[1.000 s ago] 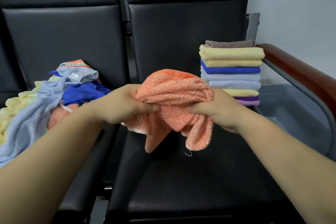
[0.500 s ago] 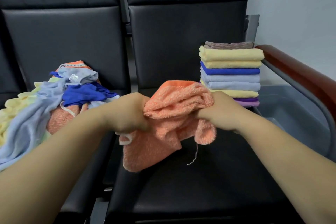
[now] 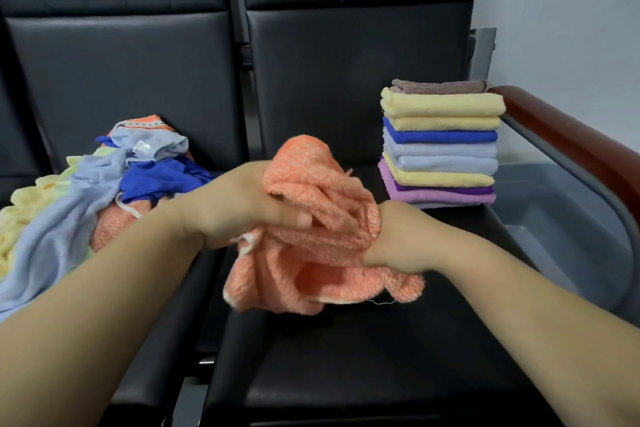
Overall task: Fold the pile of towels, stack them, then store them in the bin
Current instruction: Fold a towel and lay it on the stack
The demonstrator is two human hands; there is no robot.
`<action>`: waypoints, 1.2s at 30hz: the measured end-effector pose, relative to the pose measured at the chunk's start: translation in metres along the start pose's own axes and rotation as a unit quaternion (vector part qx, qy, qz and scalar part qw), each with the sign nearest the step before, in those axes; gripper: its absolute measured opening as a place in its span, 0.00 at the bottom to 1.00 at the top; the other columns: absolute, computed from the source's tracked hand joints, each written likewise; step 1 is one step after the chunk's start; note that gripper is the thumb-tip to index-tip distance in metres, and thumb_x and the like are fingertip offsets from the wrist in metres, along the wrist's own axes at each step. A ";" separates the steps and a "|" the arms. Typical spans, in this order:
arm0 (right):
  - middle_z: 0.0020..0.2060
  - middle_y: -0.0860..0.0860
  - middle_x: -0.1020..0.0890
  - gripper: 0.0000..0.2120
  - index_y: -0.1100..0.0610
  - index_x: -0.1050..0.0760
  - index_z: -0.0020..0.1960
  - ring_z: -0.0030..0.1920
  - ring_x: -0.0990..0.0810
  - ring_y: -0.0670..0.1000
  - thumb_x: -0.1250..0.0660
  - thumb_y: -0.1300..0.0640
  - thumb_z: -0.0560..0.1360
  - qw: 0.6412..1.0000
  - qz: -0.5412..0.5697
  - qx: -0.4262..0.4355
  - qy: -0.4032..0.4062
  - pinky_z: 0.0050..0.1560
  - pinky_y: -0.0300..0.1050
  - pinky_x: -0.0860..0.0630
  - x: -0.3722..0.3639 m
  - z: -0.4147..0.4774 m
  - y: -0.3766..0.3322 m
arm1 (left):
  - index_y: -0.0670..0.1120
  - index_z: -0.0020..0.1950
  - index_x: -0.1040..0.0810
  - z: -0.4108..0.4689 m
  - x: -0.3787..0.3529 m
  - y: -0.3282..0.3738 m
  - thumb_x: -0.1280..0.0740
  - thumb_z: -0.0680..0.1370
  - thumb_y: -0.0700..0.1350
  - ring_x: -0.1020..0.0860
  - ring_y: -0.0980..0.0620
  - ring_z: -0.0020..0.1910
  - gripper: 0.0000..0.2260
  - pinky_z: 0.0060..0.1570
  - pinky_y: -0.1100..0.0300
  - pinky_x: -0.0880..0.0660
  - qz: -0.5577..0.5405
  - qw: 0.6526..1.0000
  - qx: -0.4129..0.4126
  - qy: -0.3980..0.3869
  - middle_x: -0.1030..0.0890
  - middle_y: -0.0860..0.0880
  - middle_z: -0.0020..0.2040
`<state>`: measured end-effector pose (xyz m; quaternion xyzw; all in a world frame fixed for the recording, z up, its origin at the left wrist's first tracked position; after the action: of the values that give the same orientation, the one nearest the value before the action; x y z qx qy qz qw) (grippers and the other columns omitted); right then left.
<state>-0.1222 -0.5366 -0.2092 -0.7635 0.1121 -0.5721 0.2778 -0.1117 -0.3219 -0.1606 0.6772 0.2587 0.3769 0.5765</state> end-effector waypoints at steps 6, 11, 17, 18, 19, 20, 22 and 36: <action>0.42 0.50 0.14 0.05 0.55 0.18 0.46 0.45 0.16 0.49 0.27 0.53 0.74 0.988 0.136 0.007 0.074 0.51 0.55 0.17 0.021 0.002 0.011 | 0.47 0.40 0.19 0.005 0.014 -0.013 0.21 0.69 0.43 0.21 0.56 0.36 0.08 0.42 0.59 0.24 0.457 0.886 0.067 0.044 0.17 0.50 0.39; 0.54 0.51 0.12 0.16 0.52 0.17 0.60 0.56 0.14 0.51 0.23 0.62 0.74 0.939 0.333 0.074 0.045 0.63 0.58 0.19 0.019 -0.005 -0.001 | 0.47 0.50 0.14 -0.002 0.026 -0.012 0.21 0.68 0.44 0.15 0.56 0.44 0.12 0.46 0.58 0.18 0.172 0.976 0.039 0.126 0.12 0.50 0.45; 0.48 0.45 0.13 0.18 0.47 0.19 0.54 0.50 0.14 0.46 0.17 0.51 0.68 0.998 0.066 0.002 -0.008 0.52 0.45 0.17 0.013 -0.009 -0.010 | 0.42 0.54 0.20 0.002 0.010 0.000 0.30 0.72 0.36 0.15 0.53 0.40 0.11 0.35 0.62 0.21 -0.080 0.983 -0.032 0.161 0.14 0.49 0.42; 0.46 0.48 0.13 0.15 0.50 0.18 0.53 0.48 0.14 0.49 0.18 0.50 0.69 0.999 0.029 -0.011 0.014 0.50 0.47 0.16 0.013 -0.008 -0.010 | 0.43 0.55 0.19 0.004 0.010 -0.001 0.29 0.70 0.36 0.14 0.51 0.46 0.14 0.41 0.60 0.19 -0.078 0.983 -0.040 0.163 0.13 0.48 0.46; 0.45 0.50 0.13 0.14 0.53 0.17 0.52 0.48 0.14 0.52 0.20 0.50 0.71 0.999 0.023 -0.021 0.037 0.51 0.51 0.16 0.013 -0.004 -0.006 | 0.43 0.56 0.19 0.005 0.010 -0.001 0.27 0.69 0.36 0.14 0.49 0.51 0.15 0.47 0.58 0.19 -0.057 0.984 -0.047 0.164 0.13 0.47 0.49; 0.46 0.50 0.12 0.12 0.54 0.16 0.52 0.48 0.14 0.53 0.21 0.50 0.72 0.997 0.045 -0.028 0.053 0.54 0.53 0.17 0.013 -0.002 -0.001 | 0.44 0.56 0.18 0.005 0.011 -0.002 0.24 0.69 0.36 0.15 0.49 0.54 0.17 0.51 0.55 0.19 -0.023 0.985 -0.049 0.162 0.13 0.47 0.52; 0.48 0.48 0.12 0.09 0.51 0.15 0.53 0.51 0.14 0.51 0.23 0.53 0.74 0.986 0.148 -0.030 0.067 0.60 0.56 0.18 0.018 0.001 0.010 | 0.47 0.57 0.17 0.004 0.015 -0.004 0.19 0.65 0.39 0.15 0.50 0.56 0.22 0.55 0.54 0.21 0.072 0.987 -0.043 0.134 0.13 0.49 0.54; 0.57 0.47 0.13 0.25 0.51 0.21 0.65 0.58 0.14 0.48 0.19 0.62 0.70 0.955 0.284 0.056 -0.060 0.62 0.50 0.19 0.012 -0.003 -0.008 | 0.45 0.41 0.21 -0.005 0.028 -0.007 0.29 0.77 0.36 0.27 0.60 0.22 0.07 0.25 0.65 0.30 0.161 0.965 0.037 0.202 0.23 0.55 0.25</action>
<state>-0.1222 -0.5368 -0.1947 -0.7162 0.2749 -0.4283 0.4775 -0.0988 -0.2952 -0.1607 0.6406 0.2712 0.5840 0.4184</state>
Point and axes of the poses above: each hand's wrist, its own z-axis towards the middle knuckle, its own x-axis out of the back of the hand, y = z × x, the point moved 4 cm from there along z, towards the middle knuckle
